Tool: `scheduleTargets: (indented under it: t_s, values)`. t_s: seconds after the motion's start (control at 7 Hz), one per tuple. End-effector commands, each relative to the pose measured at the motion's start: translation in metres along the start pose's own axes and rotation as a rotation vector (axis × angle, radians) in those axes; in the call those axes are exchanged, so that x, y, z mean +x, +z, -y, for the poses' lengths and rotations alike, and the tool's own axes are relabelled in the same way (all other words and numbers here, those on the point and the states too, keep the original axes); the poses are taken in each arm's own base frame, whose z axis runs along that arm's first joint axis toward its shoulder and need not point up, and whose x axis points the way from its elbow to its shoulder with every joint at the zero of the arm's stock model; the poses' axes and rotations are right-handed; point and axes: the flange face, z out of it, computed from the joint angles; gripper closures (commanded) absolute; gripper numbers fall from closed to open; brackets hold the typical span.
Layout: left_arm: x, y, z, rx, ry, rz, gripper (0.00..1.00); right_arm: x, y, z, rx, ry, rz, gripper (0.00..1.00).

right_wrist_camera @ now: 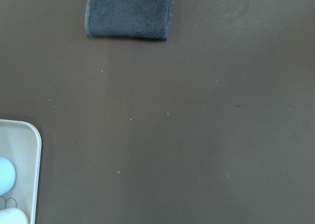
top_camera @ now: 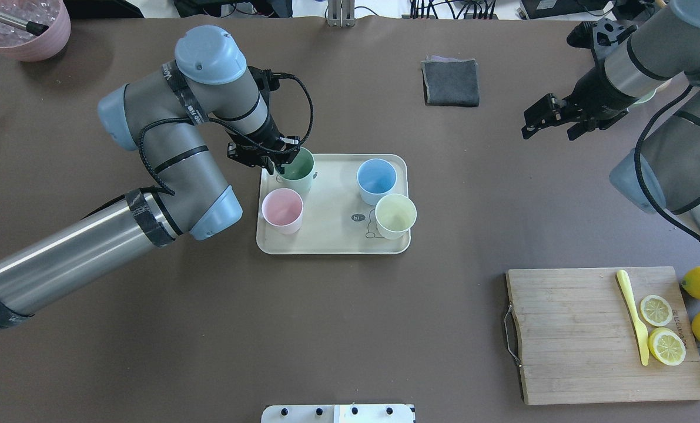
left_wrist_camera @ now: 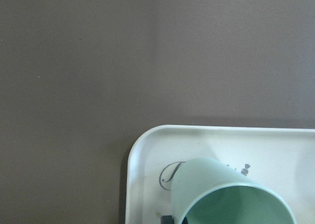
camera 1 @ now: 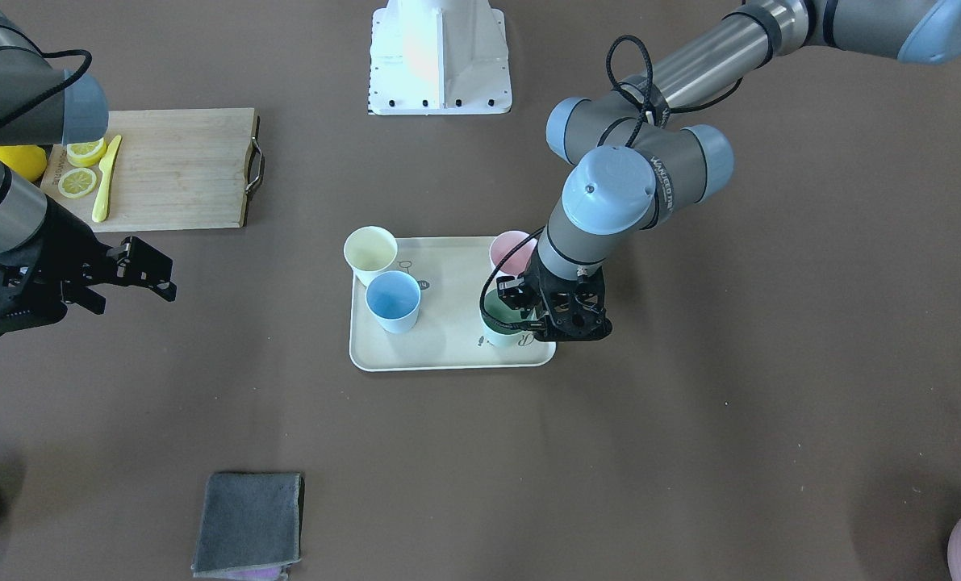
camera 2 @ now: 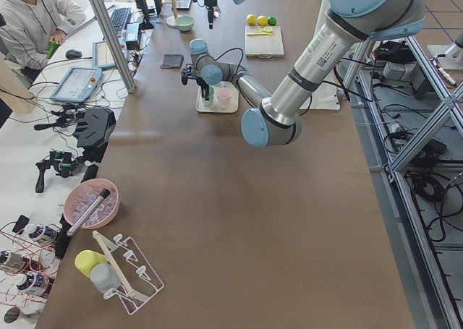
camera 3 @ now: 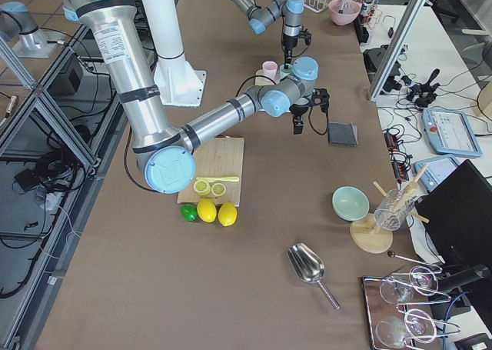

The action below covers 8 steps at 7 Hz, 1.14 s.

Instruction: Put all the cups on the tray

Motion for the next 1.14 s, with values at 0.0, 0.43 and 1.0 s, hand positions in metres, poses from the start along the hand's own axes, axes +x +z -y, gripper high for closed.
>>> scheduleTargets:
  t_s: [0.0,0.43,1.0]
  values:
    - [-0.039,-0.037,0.013,0.023,-0.028,0.016,0.02,0.009,-0.001,-0.001,0.002,0.003,-0.007,0.00]
    - [-0.139,-0.135,-0.004,0.072,0.094,0.090,0.02,0.060,-0.010,-0.002,0.009,-0.036,-0.042,0.00]
    - [-0.340,-0.232,0.019,0.088,0.290,0.230,0.02,0.178,-0.025,-0.025,-0.006,-0.126,-0.116,0.00]
